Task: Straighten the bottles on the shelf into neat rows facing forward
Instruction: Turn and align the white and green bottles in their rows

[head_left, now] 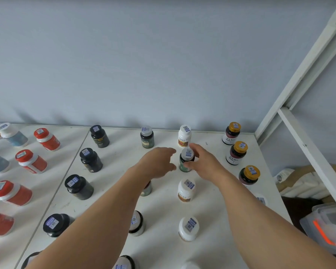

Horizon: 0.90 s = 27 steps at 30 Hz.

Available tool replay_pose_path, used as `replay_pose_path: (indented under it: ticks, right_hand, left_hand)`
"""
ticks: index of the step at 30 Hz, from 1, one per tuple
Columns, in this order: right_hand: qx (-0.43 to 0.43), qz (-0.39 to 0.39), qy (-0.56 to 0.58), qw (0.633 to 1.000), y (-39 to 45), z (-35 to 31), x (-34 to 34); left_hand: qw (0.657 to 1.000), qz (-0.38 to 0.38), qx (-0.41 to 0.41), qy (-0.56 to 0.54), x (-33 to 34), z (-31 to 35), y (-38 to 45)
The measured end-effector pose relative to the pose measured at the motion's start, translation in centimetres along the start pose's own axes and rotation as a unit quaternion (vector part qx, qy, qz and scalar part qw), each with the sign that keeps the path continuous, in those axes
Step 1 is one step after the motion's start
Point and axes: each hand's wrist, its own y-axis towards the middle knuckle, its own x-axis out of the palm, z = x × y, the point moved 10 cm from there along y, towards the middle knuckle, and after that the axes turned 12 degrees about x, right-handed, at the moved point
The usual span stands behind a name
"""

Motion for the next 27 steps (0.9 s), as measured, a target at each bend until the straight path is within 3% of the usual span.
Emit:
replay_pose_path:
  ticks: [11, 18, 23, 27]
  right_hand:
    - [-0.041, 0.046, 0.046, 0.997, 0.5, -2.7, -3.2]
    - [-0.034, 0.076, 0.06, 0.995, -0.4, -4.5, -5.1]
    - [-0.012, 0.084, 0.077, 0.993, -0.3, -4.0, -5.0]
    - [0.004, 0.091, 0.075, 0.993, -0.2, -3.5, -5.3]
  left_hand:
    - [0.985, -0.012, -0.028, -0.173, 1.6, -1.1, 1.8]
    - [0.946, 0.016, -0.007, -0.325, 1.0, 0.0, 2.2]
    - [0.895, -0.02, -0.012, -0.446, 2.3, 0.2, 1.9]
    - [0.877, -0.031, -0.006, -0.479, 2.7, 0.5, 2.3]
